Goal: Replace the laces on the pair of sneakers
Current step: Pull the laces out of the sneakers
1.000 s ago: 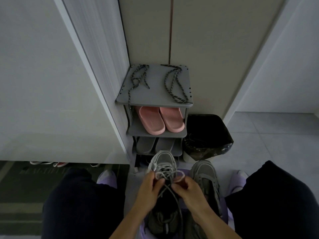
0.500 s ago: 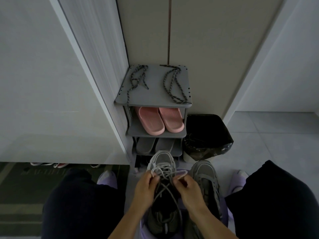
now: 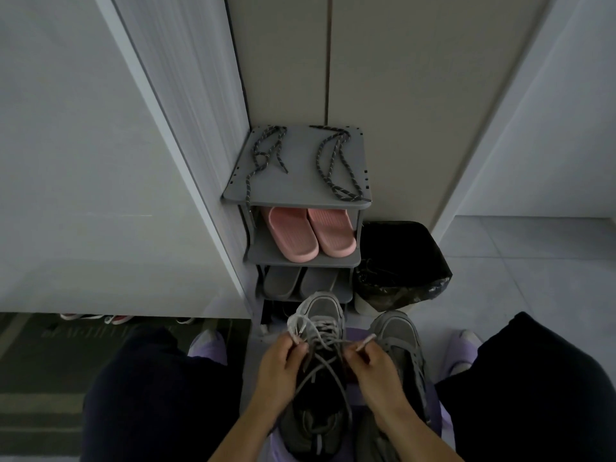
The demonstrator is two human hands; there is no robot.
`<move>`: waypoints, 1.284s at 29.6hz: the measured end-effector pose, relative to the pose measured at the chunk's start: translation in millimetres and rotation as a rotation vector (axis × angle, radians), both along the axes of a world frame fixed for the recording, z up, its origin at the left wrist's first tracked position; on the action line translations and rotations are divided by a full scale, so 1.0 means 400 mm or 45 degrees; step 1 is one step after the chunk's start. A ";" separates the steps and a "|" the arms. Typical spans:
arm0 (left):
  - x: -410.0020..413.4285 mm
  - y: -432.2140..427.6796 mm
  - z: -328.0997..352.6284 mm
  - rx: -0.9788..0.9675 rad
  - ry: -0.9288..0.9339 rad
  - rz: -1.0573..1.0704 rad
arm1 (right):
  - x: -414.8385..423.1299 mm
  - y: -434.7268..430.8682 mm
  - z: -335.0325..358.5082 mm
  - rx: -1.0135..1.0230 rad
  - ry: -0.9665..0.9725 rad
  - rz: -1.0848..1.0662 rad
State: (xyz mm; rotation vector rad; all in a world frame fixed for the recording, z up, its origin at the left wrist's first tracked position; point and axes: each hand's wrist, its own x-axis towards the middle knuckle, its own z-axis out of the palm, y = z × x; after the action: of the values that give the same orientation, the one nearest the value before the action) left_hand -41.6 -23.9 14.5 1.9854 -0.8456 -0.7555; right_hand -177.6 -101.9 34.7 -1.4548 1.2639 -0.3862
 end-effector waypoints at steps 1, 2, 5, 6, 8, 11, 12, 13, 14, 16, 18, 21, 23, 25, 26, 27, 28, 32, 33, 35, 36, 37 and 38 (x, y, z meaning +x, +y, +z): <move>-0.001 0.003 0.016 -0.050 0.052 0.012 | -0.009 -0.004 -0.002 -0.026 0.023 -0.019; 0.000 0.007 0.032 -0.131 0.152 0.057 | -0.013 -0.005 0.000 -0.042 0.033 -0.040; 0.012 0.013 0.071 -0.335 0.504 0.318 | -0.008 0.002 -0.004 -0.080 0.029 -0.073; 0.015 0.012 0.070 -0.355 0.562 0.389 | -0.005 0.005 -0.006 -0.073 0.021 -0.079; 0.006 0.011 0.055 -0.265 0.529 0.349 | -0.001 0.004 -0.002 -0.020 -0.003 -0.044; -0.027 0.011 -0.001 -0.088 0.281 0.124 | -0.002 0.002 0.000 0.049 -0.044 0.087; -0.034 0.008 -0.017 -0.049 0.196 0.088 | -0.004 0.002 -0.003 0.038 -0.035 0.104; -0.034 0.006 -0.020 -0.053 0.154 0.095 | -0.007 0.000 -0.006 0.021 -0.017 0.094; -0.029 0.004 -0.018 -0.105 0.167 0.148 | -0.009 -0.001 -0.008 0.006 -0.001 0.071; -0.001 -0.001 0.015 -0.351 0.344 0.405 | -0.012 -0.001 -0.012 -0.008 0.007 0.027; 0.036 -0.005 0.055 -0.645 0.641 0.674 | -0.009 0.001 -0.013 -0.021 0.028 0.009; 0.042 0.000 0.055 -0.555 0.667 0.575 | -0.005 0.002 -0.012 -0.026 0.030 0.043; 0.007 0.007 0.016 -0.278 0.571 0.279 | -0.004 0.001 -0.007 0.008 0.001 0.100; -0.023 0.000 -0.003 -0.133 0.511 0.167 | -0.005 0.001 -0.007 0.023 -0.022 0.126; -0.028 -0.008 0.002 -0.112 0.481 0.189 | -0.005 0.001 -0.007 0.008 -0.018 0.126; -0.026 -0.018 0.006 -0.169 0.518 0.259 | -0.006 0.002 -0.009 -0.018 0.000 0.122; -0.021 -0.024 0.025 -0.269 0.621 0.365 | -0.006 0.003 -0.010 -0.051 0.025 0.122; 0.036 -0.040 0.059 -0.630 0.901 0.686 | -0.008 0.008 -0.014 -0.127 0.068 0.088; 0.041 -0.042 0.056 -0.581 0.806 0.643 | -0.008 0.008 -0.016 -0.134 0.052 0.068; 0.020 -0.041 0.034 -0.369 0.626 0.443 | -0.009 0.009 -0.017 -0.134 0.031 0.058; 0.000 -0.037 0.021 -0.282 0.574 0.300 | -0.008 0.009 -0.017 -0.121 0.023 0.073; -0.021 -0.032 0.006 -0.225 0.523 0.177 | -0.008 0.011 -0.016 -0.116 0.008 0.089; -0.036 -0.026 -0.004 -0.184 0.456 0.101 | -0.008 0.011 -0.017 -0.125 -0.007 0.088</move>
State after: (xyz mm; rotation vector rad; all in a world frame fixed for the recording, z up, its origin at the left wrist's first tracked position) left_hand -56.1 -34.4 12.8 1.6792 -0.5880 -0.9409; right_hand -181.0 -97.4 27.7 -1.5751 1.2011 -0.4109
